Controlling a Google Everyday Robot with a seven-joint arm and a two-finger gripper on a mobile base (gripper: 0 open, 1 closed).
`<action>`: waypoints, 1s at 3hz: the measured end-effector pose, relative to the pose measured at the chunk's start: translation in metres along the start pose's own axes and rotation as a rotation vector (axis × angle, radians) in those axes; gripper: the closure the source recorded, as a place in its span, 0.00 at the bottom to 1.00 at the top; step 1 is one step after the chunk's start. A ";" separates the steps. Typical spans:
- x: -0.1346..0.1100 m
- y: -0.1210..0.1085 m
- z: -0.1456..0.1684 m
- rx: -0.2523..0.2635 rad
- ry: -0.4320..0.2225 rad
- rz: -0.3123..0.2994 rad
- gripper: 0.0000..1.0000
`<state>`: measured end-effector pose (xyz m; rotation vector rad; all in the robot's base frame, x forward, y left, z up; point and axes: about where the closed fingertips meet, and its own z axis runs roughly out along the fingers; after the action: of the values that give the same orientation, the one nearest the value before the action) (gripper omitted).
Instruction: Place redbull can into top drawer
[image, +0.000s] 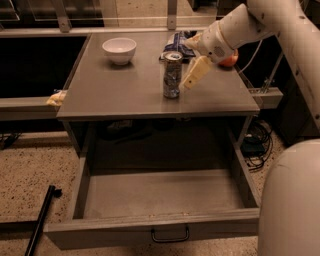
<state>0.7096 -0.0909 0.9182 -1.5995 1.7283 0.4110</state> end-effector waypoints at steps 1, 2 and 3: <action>-0.013 -0.006 0.018 -0.024 -0.052 0.000 0.00; -0.023 -0.004 0.035 -0.058 -0.083 0.008 0.19; -0.027 0.005 0.045 -0.091 -0.101 0.016 0.42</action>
Offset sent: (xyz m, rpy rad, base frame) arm 0.0163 0.0552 -0.0074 0.1139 0.0559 0.0787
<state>0.7165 -0.0403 0.9051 -1.6012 1.6678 0.5765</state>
